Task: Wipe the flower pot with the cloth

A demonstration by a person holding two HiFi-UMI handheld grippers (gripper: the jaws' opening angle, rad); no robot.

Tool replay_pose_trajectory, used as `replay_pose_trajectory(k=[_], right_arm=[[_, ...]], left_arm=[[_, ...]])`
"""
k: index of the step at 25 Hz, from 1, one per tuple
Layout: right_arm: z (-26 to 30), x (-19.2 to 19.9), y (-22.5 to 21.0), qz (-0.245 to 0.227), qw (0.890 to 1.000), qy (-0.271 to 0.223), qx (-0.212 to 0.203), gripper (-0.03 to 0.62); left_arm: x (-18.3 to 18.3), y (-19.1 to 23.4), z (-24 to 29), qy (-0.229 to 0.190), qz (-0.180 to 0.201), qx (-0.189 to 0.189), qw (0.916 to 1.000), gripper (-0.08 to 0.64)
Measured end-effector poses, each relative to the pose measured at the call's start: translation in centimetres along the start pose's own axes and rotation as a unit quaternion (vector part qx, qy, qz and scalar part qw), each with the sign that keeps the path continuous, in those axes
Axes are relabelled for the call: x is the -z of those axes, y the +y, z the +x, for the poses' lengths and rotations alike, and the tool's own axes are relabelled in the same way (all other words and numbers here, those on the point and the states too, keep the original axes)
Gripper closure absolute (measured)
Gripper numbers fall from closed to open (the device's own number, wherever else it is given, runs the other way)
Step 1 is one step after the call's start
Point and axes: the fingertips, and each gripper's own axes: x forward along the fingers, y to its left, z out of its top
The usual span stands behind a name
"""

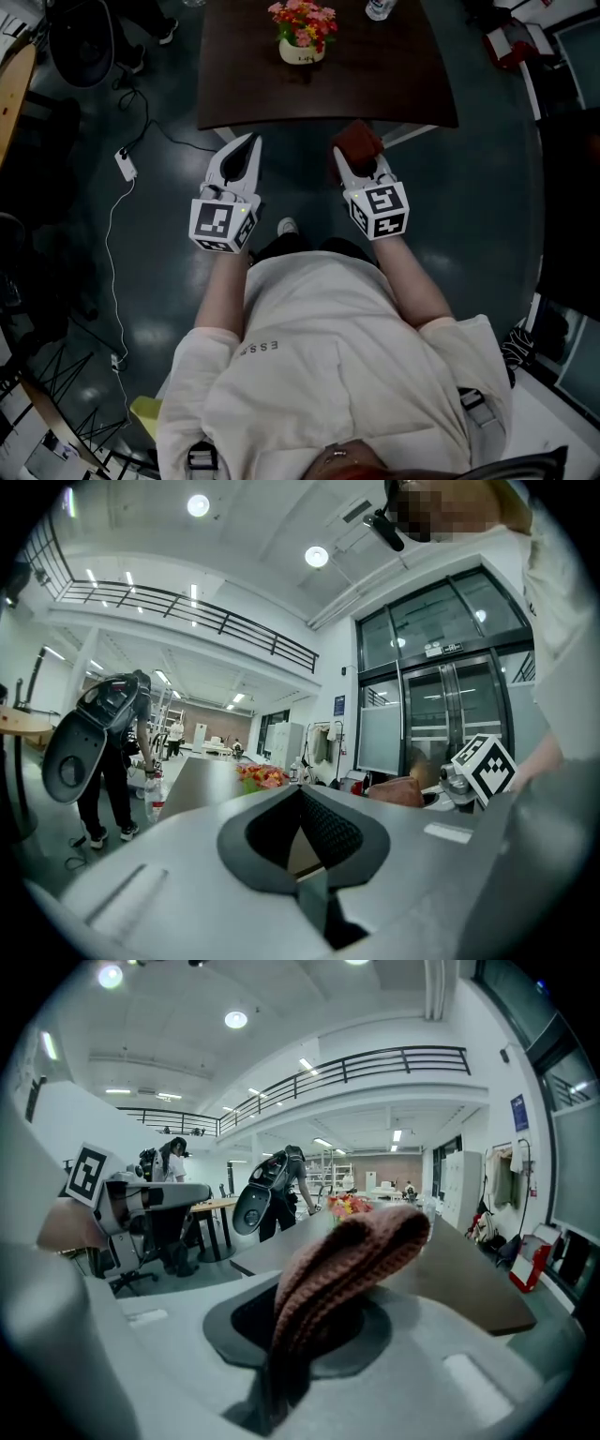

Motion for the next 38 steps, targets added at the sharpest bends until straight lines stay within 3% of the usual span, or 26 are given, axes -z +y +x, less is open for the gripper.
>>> replay_pose_trajectory(k=[12,22,29,38], right_arm=[[8.2,1.3,-6.6,0.009,0.997,0.073,-0.007,0.545],[20.1,-0.8,-12.7,-0.006,0.992,0.107,-0.068,0.545],[24.1,0.9,-9.5,-0.035,0.971,0.149,-0.182,0.545],[26.0,-0.5,-2.0,-0.069,0.939,0.135,-0.309,0.545]], left_arm=[[3.1,3.9,7.6,0.051,-0.006,0.002,0.9987,0.545],[5.5,9.7,18.8,0.103,-0.005,-0.02,0.9944,0.545],[8.6,11.7,25.3,0.148,0.004,-0.007,0.989,0.545],[10.5,12.7,28.6,0.192,0.017,0.043,0.9804,0.545]])
